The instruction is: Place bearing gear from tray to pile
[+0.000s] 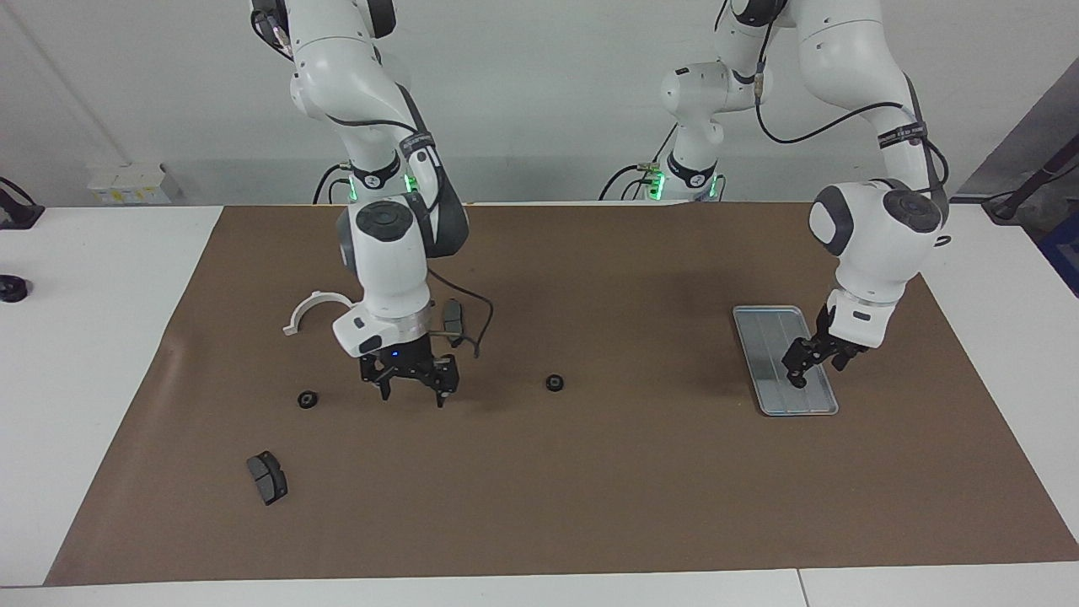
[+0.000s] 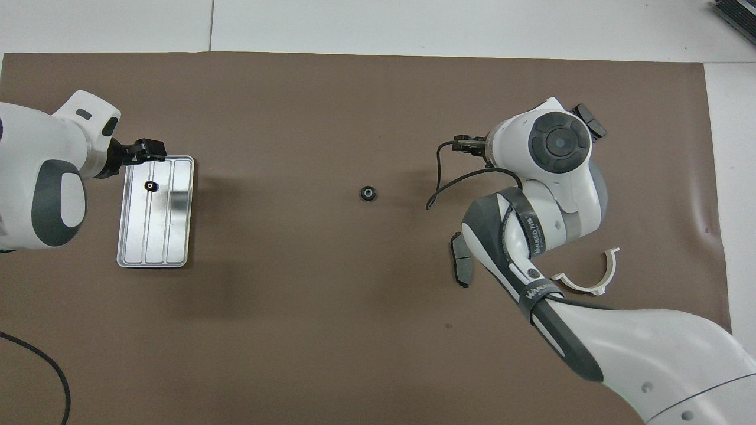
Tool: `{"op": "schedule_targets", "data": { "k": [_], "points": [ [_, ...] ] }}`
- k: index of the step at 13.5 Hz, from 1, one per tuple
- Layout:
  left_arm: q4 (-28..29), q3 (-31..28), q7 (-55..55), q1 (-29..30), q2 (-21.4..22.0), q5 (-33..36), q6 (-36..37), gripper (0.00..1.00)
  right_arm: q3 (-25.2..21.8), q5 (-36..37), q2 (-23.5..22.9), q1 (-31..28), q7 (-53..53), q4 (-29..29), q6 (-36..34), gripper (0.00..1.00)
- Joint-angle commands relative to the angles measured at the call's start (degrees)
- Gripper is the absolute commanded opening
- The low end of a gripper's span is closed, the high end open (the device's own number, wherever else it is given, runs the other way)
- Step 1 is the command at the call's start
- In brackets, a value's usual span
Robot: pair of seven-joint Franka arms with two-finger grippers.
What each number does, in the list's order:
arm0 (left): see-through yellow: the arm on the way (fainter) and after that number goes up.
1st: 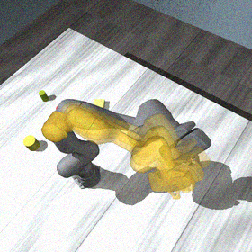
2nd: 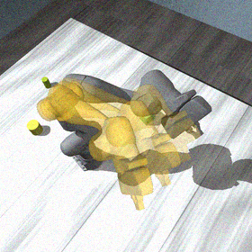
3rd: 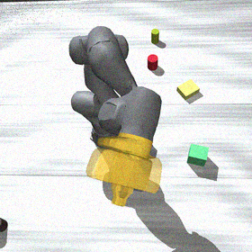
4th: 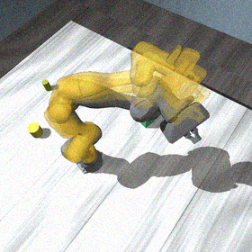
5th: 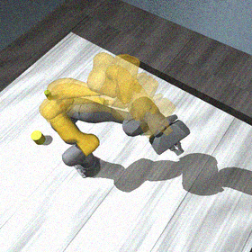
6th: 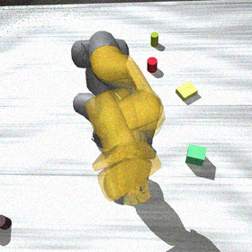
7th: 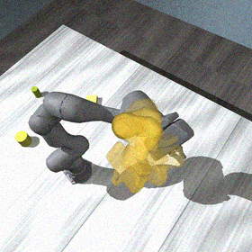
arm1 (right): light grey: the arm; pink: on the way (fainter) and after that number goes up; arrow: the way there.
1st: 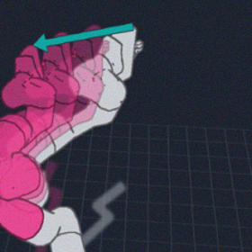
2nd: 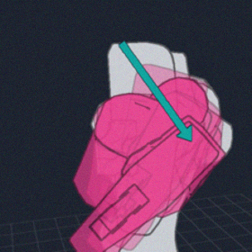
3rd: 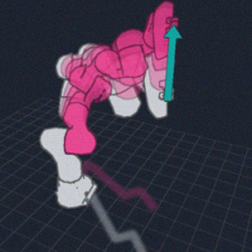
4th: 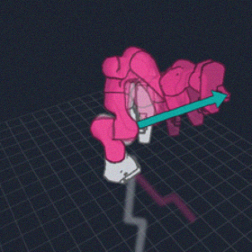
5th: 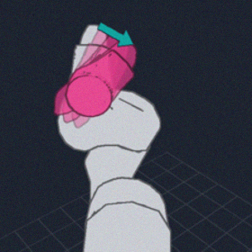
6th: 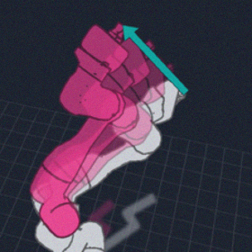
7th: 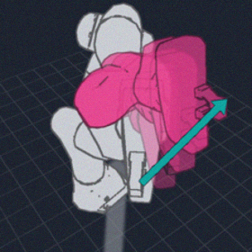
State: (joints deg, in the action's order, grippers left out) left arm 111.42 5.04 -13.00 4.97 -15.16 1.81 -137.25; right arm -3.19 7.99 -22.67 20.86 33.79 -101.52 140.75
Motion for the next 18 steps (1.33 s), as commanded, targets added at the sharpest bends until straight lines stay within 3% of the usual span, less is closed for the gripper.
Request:
{"op": "schedule_targets", "data": {
  "k": [1,5,7,11,16,18],
  "points": [
    [3.45,0.50,1.66,1.36,1.19,-1.02,-2.58,0.91,-0.15,-2.79,-0.53,4.78,4.95,0.09,3.55,0.98],
    [3.46,0.59,5.09,3.81,-1.71,-1.02,-5.66,0.84,-0.24,-2.10,-7.02,11.29,8.83,0.71,11.28,0.98],
    [3.54,0.59,4.74,3.30,-2.68,-1.02,-6.62,0.70,-0.24,-1.92,-7.12,12.79,9.10,0.62,10.95,0.98],
    [6.62,0.68,4.48,3.21,-2.77,-1.11,-10.85,0.54,-0.32,-1.92,-7.12,15.34,10.24,0.62,10.68,0.95],
    [7.58,0.68,4.57,3.20,-2.69,-1.11,-10.94,0.43,-0.41,2.56,-9.14,16.31,10.07,0.62,10.60,0.79],
    [7.85,0.68,4.57,3.20,-2.68,-1.11,-11.29,0.38,-0.41,2.56,-9.06,16.40,9.98,0.44,10.16,0.63]
  ]
}}
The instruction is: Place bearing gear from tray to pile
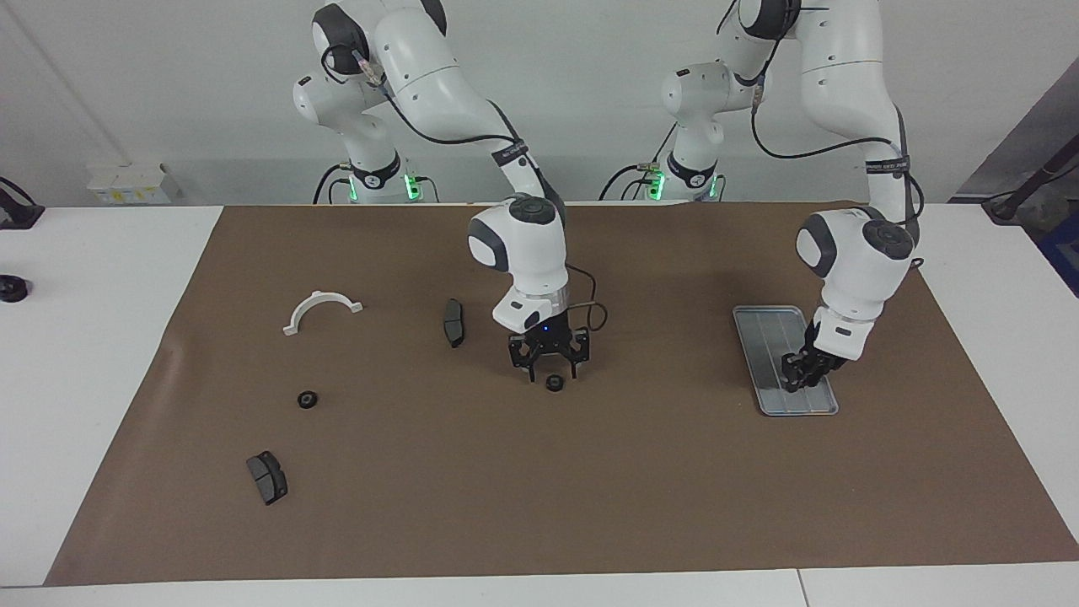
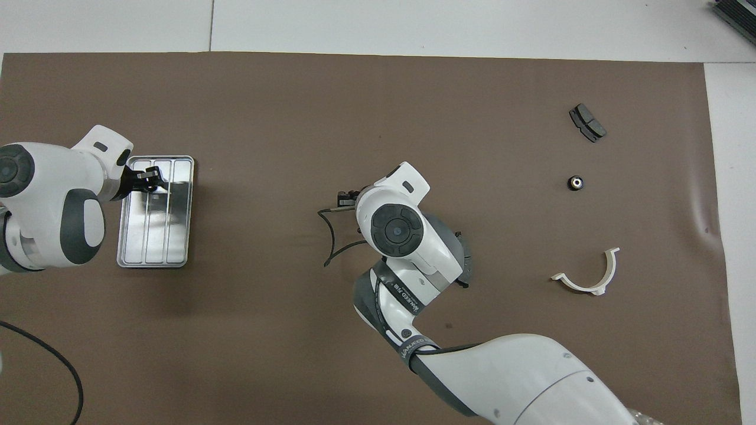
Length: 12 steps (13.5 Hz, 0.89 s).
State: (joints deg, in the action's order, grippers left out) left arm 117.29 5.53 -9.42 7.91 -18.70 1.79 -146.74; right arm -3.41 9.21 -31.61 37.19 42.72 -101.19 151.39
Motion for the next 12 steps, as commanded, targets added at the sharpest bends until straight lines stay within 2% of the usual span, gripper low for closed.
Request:
{"op": "schedule_targets", "data": {
  "k": [1,2,3,6,8,12],
  "points": [
    [1.89,0.18,0.98,0.35,0.77,-1.09,-1.88,0.30,-0.19,1.34,-0.12,0.08,1.05,0.21,-0.49,0.53],
    [1.89,0.18,0.98,0.35,0.86,-1.09,-1.79,0.11,-0.19,1.34,-0.12,-0.01,1.05,0.21,-0.49,0.48],
    [1.71,0.18,0.98,0.44,0.86,-1.09,-1.70,0.00,-0.19,1.43,-0.12,-0.01,1.05,0.21,-0.40,0.48],
    [-0.04,0.18,1.16,0.17,0.68,-1.09,-0.83,0.00,-0.19,1.78,-0.12,-0.01,0.87,0.12,-0.40,0.40],
    [-0.39,0.36,1.51,0.09,1.47,-1.09,0.13,0.00,-0.19,2.74,-0.12,-0.36,0.70,0.12,-0.40,0.30],
    [-5.65,2.20,1.07,-1.31,4.37,-1.00,9.34,0.00,-0.54,3.44,-0.12,-0.89,0.43,0.38,-1.53,0.13]
  ]
}}
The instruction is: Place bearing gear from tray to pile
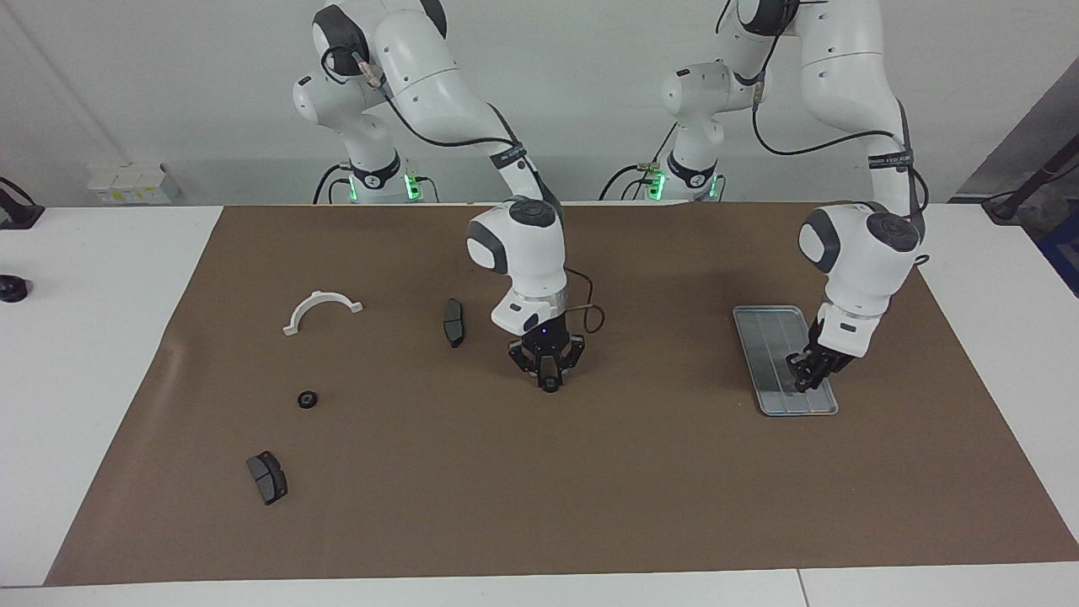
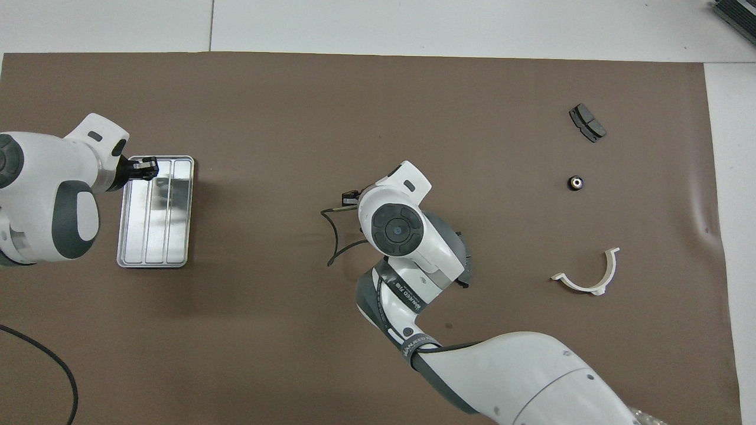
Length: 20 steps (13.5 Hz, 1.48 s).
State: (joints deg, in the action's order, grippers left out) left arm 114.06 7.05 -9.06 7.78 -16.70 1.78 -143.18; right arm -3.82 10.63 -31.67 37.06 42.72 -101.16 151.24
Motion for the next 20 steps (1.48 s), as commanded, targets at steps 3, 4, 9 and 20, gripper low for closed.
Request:
{"op": "schedule_targets", "data": {
  "k": [3,4,9,20],
  "points": [
    [-4.37,1.39,-5.22,-6.53,3.60,-1.08,9.85,0.00,-0.23,4.14,0.29,-5.05,-1.92,2.98,-6.47,0.11],
    [-4.37,1.30,-10.31,-10.03,3.69,-1.08,9.59,0.00,-0.23,4.05,0.47,-7.16,-4.90,3.42,-7.88,0.12],
    [-4.10,1.30,-25.81,-26.56,2.55,-0.99,3.55,0.00,0.04,3.35,1.61,-19.20,-15.63,3.42,-8.59,0.12],
    [-12.11,1.30,-37.87,-39.25,-12.30,-0.46,-9.13,0.51,0.48,-0.52,1.00,-31.88,-28.22,3.34,-4.74,0.17]
  ]
}}
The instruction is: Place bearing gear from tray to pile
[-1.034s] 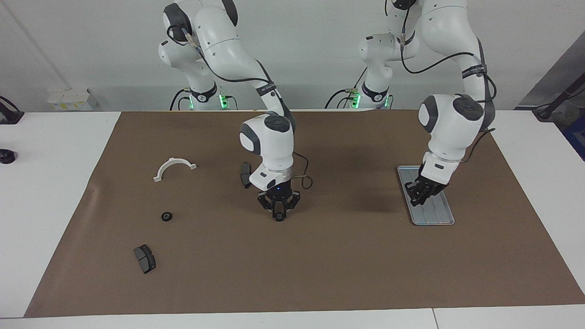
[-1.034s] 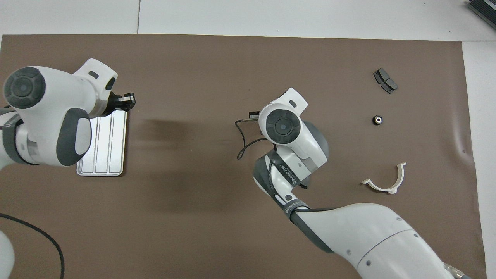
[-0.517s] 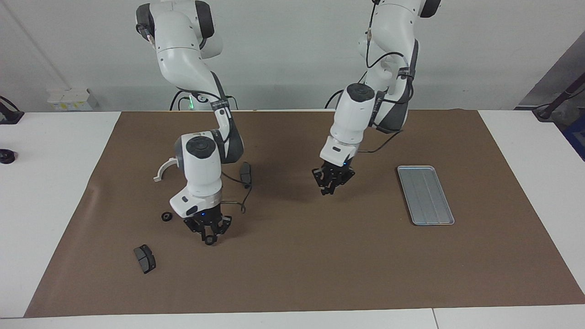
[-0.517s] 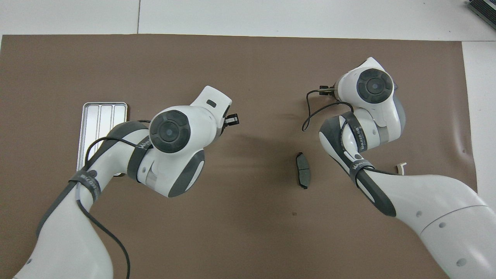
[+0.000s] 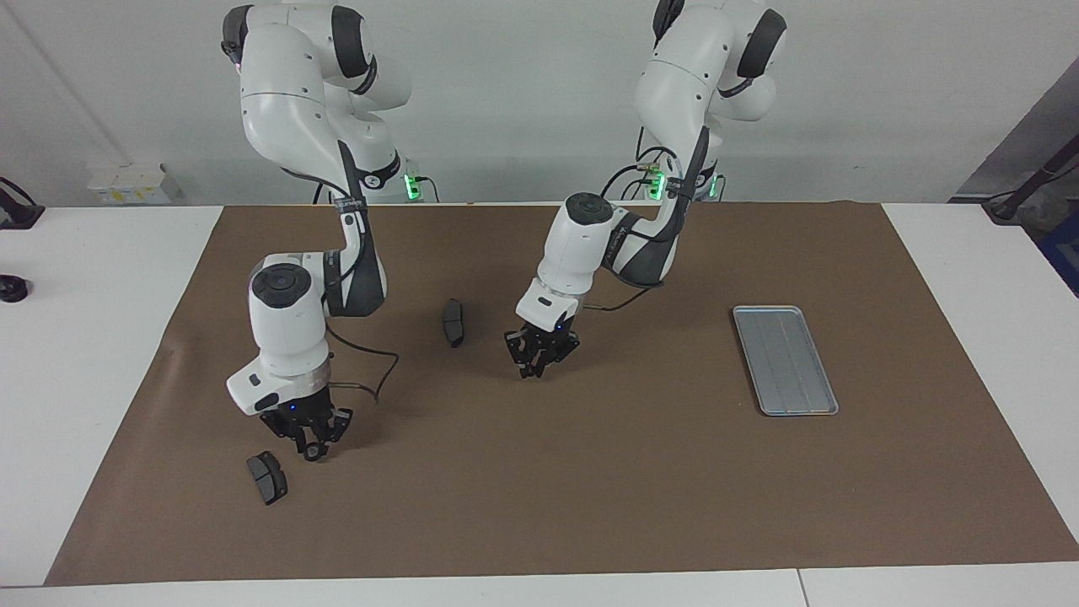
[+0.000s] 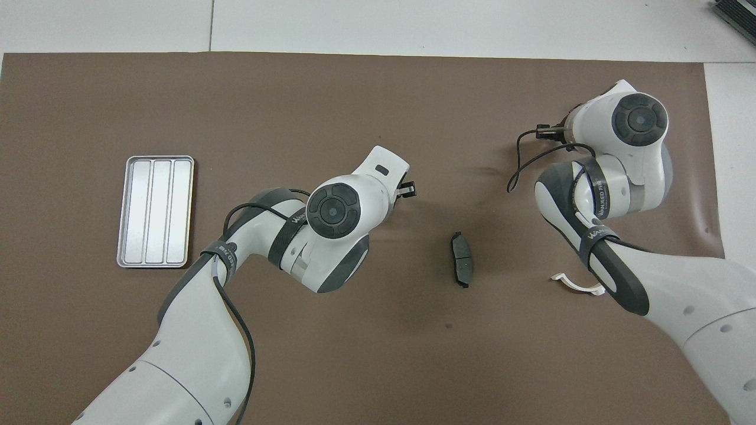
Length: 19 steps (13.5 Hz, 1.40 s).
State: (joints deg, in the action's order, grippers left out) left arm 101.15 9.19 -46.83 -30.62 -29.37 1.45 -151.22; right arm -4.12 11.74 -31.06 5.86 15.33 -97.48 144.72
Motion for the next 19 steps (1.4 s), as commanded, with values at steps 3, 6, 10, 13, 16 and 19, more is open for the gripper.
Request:
{"op": "schedule_targets", "data": {
  "k": [3,6,10,13,16,19],
  "points": [
    [0.28,-1.45,-0.54,-1.02,0.80,-0.22,1.96,1.00,0.79,-1.63,-0.31,-0.67,-0.91,-0.34,5.04,0.19],
    [-1.23,-3.73,0.33,0.38,4.12,0.04,10.93,1.00,0.79,-1.72,-0.40,-0.58,-0.74,-0.34,5.23,0.65],
    [2.65,-3.92,12.16,8.89,12.74,0.04,18.57,1.00,1.48,-3.55,-0.31,0.82,1.28,-0.16,5.05,0.83],
    [4.31,-3.74,22.28,15.92,15.30,-0.57,22.11,1.00,3.25,-6.20,-0.40,5.98,6.62,1.59,5.31,0.83],
    [8.26,-3.74,33.52,23.30,18.72,-1.88,22.37,1.00,3.25,-5.15,-0.40,12.75,10.69,1.60,7.84,0.83],
    [9.15,-3.74,47.67,31.38,21.10,-3.56,26.14,1.00,3.07,-5.15,-0.31,19.00,15.75,1.51,7.95,0.83]
  ]
}}
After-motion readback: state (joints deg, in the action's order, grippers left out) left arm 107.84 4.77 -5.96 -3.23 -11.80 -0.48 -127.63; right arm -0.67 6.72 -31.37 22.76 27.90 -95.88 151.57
